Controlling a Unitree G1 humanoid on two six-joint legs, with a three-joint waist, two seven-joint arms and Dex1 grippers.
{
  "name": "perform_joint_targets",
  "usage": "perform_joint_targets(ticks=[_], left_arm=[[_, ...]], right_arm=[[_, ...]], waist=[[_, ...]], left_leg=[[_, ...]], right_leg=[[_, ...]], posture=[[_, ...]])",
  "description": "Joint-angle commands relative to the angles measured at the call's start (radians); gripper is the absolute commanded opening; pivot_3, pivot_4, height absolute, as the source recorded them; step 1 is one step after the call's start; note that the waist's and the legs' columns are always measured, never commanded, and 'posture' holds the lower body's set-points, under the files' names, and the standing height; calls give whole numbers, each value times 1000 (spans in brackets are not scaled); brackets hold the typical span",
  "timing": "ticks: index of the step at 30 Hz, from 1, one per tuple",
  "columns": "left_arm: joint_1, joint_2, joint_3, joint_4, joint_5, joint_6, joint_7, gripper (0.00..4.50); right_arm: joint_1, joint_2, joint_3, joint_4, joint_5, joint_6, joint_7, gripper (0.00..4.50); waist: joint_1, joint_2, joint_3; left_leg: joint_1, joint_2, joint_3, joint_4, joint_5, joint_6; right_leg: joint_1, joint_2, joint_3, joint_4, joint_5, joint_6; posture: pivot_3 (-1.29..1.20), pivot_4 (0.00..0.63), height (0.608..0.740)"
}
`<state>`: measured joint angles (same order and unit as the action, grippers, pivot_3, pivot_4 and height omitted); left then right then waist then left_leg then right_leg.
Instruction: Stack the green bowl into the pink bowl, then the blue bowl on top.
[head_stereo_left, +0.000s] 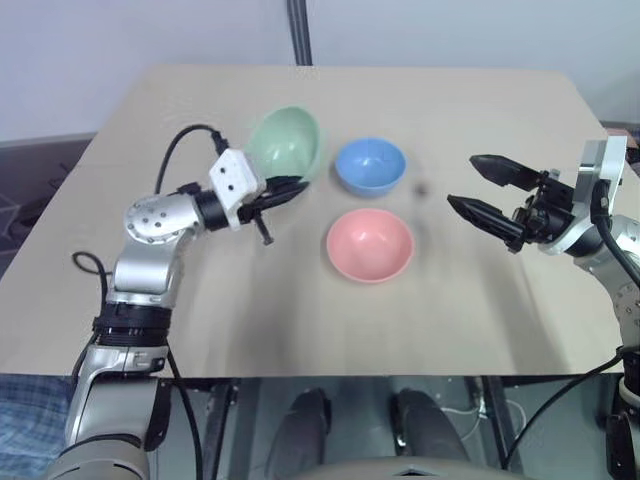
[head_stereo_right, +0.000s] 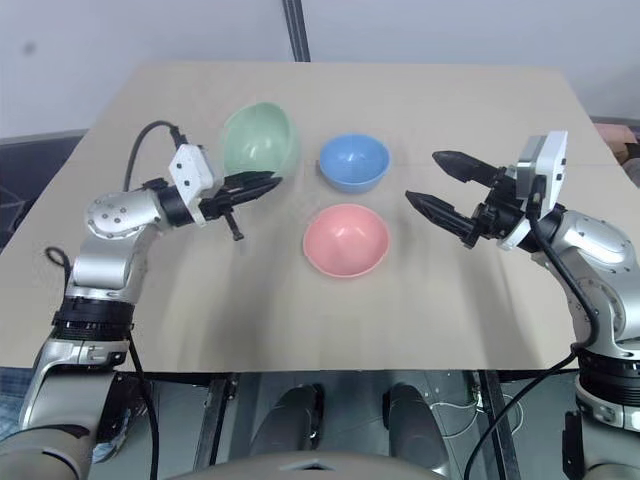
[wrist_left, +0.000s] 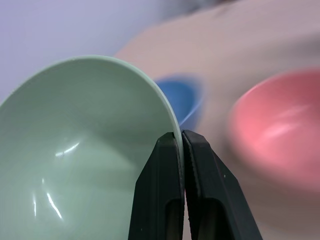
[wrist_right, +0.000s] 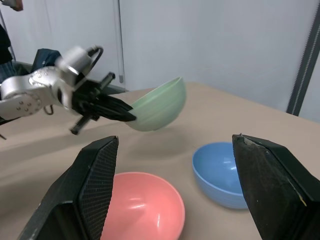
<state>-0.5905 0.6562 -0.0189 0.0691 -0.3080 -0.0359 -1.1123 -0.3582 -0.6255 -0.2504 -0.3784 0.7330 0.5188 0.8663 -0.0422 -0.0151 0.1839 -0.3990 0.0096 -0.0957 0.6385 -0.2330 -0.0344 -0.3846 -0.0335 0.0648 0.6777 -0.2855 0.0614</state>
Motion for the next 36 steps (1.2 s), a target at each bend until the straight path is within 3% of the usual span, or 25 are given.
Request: perform_joint_targets(ticks=[1,6,13,21,29,36], left_arm=[[-19,30,-56,-127,-68,-35,-177,27],[-10,71,-136,-161,-65,-101,-366,27],[-39,54,-140,-87,-36,-149,-392,27],[-86,-25,-95,-30,-54,-160,-301,3061],[-70,-17,121,-56,-353,318,-71,3061],[-8,53,279,3,-409,498,56,3061]], right_arm=[[0,-10,-14,-26,11,-25,1,3825],[5,-7,-12,-32,9,-28,-2,3825],[18,-16,-20,-39,10,-29,-6,3825],[17,-21,-13,-33,5,-33,-1,3825],[-9,-27,29,14,-44,-55,16,3825],[-83,-43,124,140,-198,-102,2,3825]], waist=[[-2,0,0],[0,0,0],[1,0,0],[1,0,0],[-4,0,0],[-1,0,1]], left_leg=[[0,0,0,0,0,0],[1,0,0,0,0,0],[0,0,0,0,0,0],[0,0,0,1,0,0],[0,1,-1,2,0,0],[0,1,-1,3,0,0]], right_leg=[[0,0,0,0,0,0],[0,1,0,0,0,0],[0,1,0,0,0,0],[0,1,0,1,0,0],[0,1,0,2,0,0],[0,1,0,2,0,0]], posture=[[0,150,740],[0,150,740],[0,150,740],[0,150,740],[0,150,740],[0,150,740]])
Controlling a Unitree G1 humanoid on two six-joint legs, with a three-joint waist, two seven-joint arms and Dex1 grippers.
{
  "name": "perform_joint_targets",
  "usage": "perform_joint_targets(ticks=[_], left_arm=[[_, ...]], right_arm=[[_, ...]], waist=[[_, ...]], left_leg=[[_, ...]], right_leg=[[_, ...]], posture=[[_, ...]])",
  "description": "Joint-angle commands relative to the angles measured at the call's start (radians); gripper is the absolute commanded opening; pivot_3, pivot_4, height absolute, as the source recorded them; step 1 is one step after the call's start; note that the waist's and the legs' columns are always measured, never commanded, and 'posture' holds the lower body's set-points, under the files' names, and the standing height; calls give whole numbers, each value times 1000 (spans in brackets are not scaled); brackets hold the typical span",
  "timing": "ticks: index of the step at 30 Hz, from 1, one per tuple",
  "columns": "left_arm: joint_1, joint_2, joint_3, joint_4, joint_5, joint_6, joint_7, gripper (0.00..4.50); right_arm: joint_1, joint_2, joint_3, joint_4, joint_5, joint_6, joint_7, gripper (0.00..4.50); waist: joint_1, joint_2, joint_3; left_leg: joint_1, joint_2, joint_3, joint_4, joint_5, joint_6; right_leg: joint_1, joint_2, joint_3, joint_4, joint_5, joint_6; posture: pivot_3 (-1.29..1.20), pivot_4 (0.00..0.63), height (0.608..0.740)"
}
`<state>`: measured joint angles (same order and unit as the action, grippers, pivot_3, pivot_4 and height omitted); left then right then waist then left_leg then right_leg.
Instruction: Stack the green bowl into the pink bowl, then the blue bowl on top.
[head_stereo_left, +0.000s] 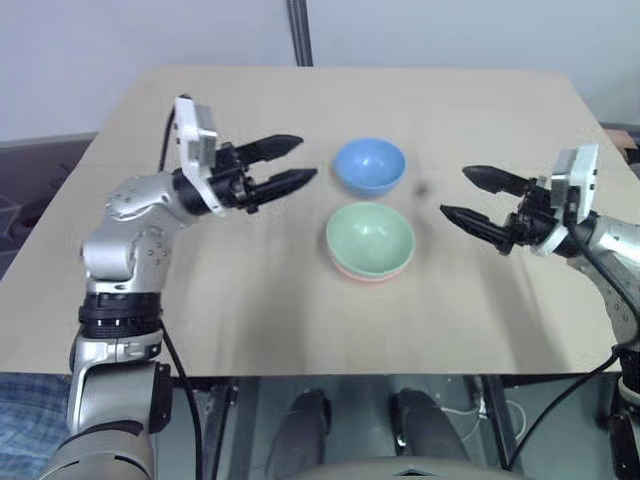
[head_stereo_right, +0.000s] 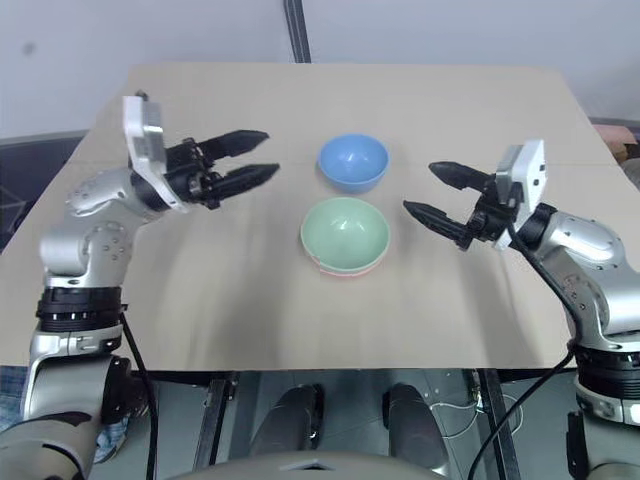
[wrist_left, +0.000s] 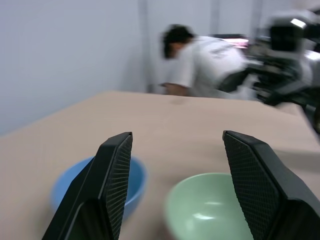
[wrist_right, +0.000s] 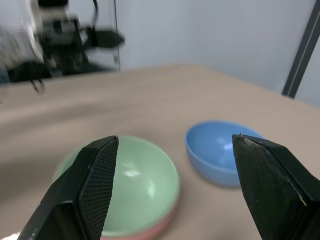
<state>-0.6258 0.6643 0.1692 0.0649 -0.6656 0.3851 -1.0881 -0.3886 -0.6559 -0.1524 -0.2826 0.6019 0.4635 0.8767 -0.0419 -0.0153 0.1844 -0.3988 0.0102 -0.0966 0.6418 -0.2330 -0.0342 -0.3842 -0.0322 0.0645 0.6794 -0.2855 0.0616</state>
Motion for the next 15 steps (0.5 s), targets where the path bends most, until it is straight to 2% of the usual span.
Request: perform_joint_targets(ticks=[1,9,15], left_arm=[[49,61,113,11,-56,90,29,3061],[242,151,204,-69,-85,150,-15,3061],[306,171,264,-89,-100,159,4,3061]], right_arm=[[-76,-10,45,70,-91,-52,-14,3825],[-265,52,188,292,-269,-149,-12,3825],[-476,159,331,505,-435,-256,-4,3825]], waist=[[-4,0,0],[-4,1,1],[-1,1,1]], left_leg=[[0,0,0,0,0,0],[0,0,1,-1,0,0],[0,0,1,-2,0,0]], right_leg=[[0,0,0,0,0,0],[-1,0,1,-1,0,0],[-3,0,1,1,0,0]], posture=[[0,150,740],[0,150,740],[0,150,740]])
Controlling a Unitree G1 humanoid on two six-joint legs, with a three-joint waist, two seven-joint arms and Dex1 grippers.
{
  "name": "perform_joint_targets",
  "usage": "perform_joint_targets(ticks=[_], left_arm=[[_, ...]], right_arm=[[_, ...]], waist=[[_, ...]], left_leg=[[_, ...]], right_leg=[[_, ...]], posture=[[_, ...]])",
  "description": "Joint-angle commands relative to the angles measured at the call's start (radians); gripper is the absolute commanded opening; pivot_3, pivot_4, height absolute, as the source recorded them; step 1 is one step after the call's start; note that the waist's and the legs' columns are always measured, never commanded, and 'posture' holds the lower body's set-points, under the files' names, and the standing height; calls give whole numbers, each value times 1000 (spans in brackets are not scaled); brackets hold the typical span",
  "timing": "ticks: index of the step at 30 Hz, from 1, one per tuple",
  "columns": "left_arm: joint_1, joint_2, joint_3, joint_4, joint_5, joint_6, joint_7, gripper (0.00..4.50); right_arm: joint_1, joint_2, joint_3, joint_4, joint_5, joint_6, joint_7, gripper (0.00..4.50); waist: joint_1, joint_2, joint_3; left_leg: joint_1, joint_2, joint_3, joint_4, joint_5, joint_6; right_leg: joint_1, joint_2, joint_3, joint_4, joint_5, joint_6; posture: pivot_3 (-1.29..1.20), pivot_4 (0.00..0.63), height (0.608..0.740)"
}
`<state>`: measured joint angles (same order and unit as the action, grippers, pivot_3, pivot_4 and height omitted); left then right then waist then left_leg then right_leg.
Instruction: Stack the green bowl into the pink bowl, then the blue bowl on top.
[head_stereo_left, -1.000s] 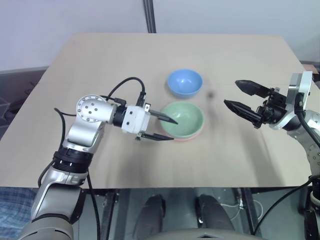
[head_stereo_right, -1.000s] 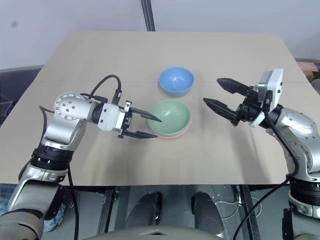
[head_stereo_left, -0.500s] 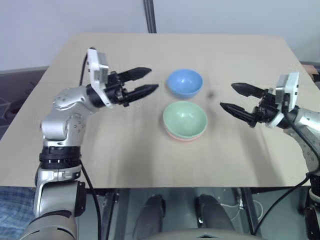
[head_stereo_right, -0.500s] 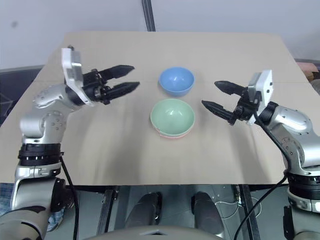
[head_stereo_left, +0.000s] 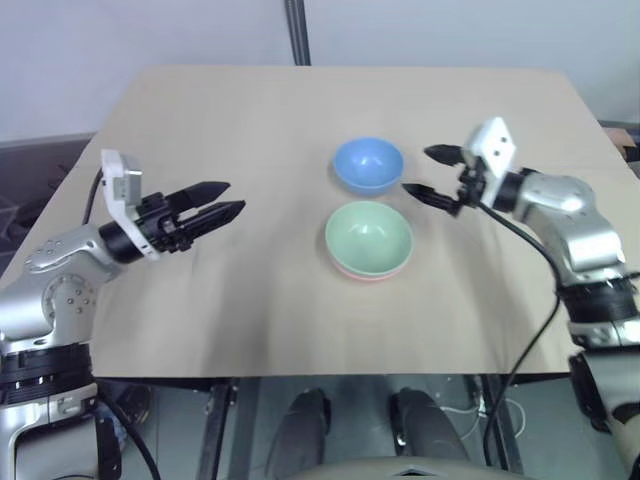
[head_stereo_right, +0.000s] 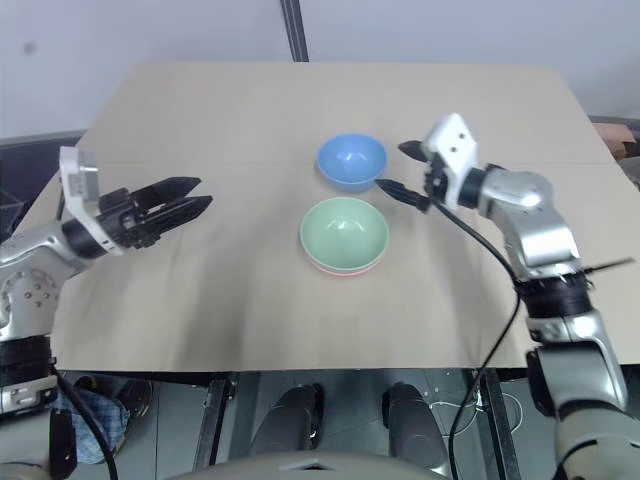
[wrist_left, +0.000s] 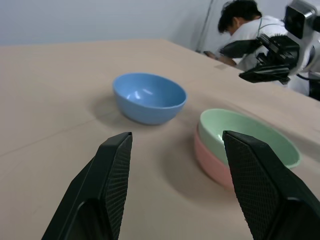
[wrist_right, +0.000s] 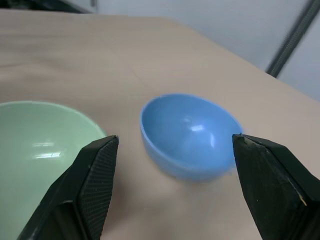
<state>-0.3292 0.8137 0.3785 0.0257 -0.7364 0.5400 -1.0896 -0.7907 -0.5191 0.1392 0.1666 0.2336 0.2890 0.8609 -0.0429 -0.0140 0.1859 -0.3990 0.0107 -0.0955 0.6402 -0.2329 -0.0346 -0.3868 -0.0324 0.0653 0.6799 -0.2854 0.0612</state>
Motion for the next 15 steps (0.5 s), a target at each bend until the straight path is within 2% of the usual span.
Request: perform_joint_targets(ticks=[1,5,8,15], left_arm=[[15,21,64,-56,-36,10,10,3061],[43,28,94,-64,-24,0,26,3061],[61,29,112,-87,-30,6,41,3061],[116,32,159,-117,-33,9,62,3061]], right_arm=[[-98,35,59,87,-89,-106,19,3825],[-226,118,143,250,-199,-206,13,3825],[-302,174,185,376,-278,-214,-31,3825],[-404,276,204,586,-358,-194,-68,3825]], waist=[[0,0,0],[-2,0,0],[-3,0,0],[-4,0,0]], left_leg=[[0,0,0,0,0,0],[-1,0,1,-1,0,0],[-2,0,2,-3,0,0],[-7,0,3,-3,2,-4]], right_leg=[[0,0,0,0,0,0],[-2,-1,0,-1,0,0],[-5,-1,1,0,0,0],[-10,-1,3,0,0,0]], posture=[[0,150,740],[0,150,740],[0,150,740],[0,150,740]])
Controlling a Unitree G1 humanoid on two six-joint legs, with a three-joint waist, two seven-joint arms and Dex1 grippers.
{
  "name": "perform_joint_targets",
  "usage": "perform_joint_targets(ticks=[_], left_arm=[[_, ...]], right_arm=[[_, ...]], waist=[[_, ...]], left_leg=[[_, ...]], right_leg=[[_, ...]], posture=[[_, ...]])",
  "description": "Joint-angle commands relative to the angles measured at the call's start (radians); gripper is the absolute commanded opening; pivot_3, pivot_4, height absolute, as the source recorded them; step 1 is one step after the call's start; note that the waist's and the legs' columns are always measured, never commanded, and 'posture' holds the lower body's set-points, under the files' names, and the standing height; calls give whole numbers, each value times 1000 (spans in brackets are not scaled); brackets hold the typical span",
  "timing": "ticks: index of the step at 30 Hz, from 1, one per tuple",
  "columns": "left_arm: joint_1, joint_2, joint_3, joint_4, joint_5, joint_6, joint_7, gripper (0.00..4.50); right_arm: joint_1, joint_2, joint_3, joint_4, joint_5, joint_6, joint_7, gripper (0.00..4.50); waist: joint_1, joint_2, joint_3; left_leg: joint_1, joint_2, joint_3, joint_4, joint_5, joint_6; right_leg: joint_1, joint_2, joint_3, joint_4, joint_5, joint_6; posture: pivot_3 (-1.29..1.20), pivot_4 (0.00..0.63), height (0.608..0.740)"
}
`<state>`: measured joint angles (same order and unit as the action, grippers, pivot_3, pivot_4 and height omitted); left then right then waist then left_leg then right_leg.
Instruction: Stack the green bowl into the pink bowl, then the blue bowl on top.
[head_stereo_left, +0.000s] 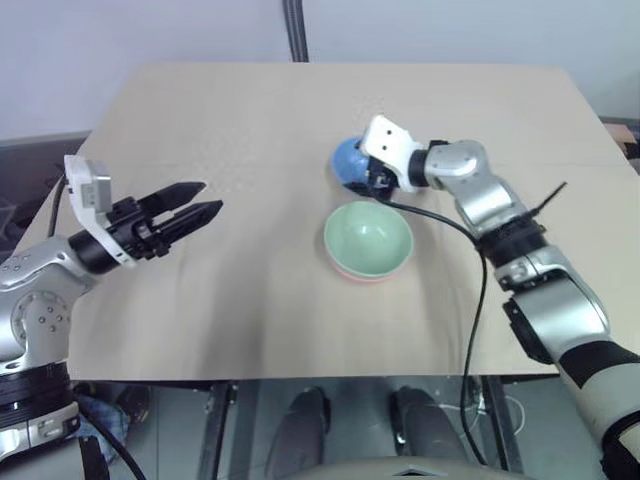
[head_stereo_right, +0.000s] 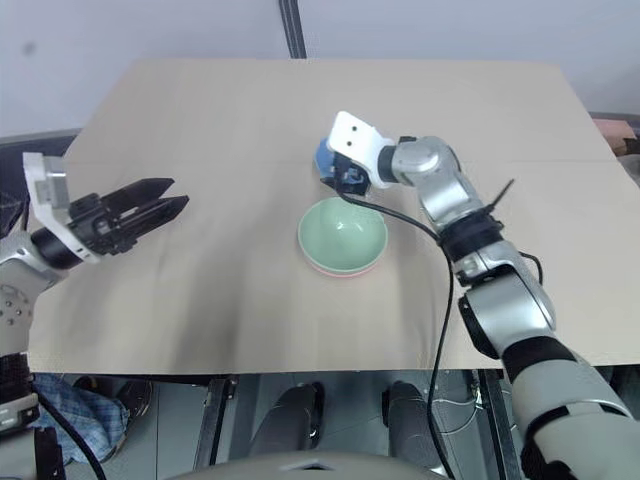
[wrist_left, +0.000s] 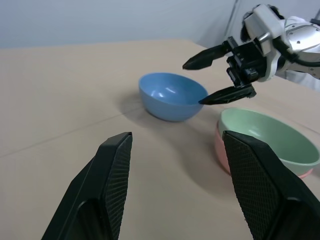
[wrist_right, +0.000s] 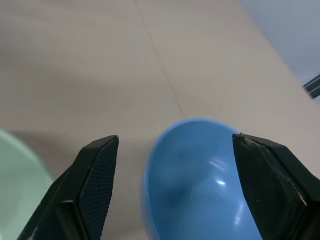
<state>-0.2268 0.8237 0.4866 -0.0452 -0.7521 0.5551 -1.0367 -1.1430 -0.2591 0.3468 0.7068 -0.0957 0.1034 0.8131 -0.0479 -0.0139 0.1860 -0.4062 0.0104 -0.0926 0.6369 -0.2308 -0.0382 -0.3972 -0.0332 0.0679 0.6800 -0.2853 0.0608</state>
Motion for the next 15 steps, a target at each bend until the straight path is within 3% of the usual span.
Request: perform_joint_targets(ticks=[1,10,11,12,15], left_arm=[[25,23,56,-53,-15,-8,9,3061],[47,17,118,-82,-59,-3,33,3061],[46,17,121,-84,-64,-2,35,3309],[46,19,123,-89,-69,1,37,3309],[47,16,132,-103,-90,6,36,3309]], right_arm=[[-62,26,-1,72,-39,-6,-22,3825],[-120,81,13,260,-116,-36,-31,3825],[-124,84,11,273,-121,-43,-33,3416],[-128,88,10,285,-125,-50,-36,3288],[-133,97,6,313,-136,-68,-35,2036]], waist=[[0,0,0],[-15,0,0],[-16,0,0],[-20,0,0],[-25,0,0]], left_leg=[[-1,0,0,0,0,0],[-10,0,0,1,1,-2],[-10,0,0,1,1,-2],[-10,0,0,1,1,-2],[-9,0,0,1,1,-2]], right_leg=[[-1,0,0,0,0,0],[-11,0,0,3,0,0],[-11,0,0,3,0,0],[-11,0,0,4,0,0],[-11,0,1,5,0,0]], posture=[[0,150,740],[0,150,740],[0,150,740],[0,150,740],[0,150,740]])
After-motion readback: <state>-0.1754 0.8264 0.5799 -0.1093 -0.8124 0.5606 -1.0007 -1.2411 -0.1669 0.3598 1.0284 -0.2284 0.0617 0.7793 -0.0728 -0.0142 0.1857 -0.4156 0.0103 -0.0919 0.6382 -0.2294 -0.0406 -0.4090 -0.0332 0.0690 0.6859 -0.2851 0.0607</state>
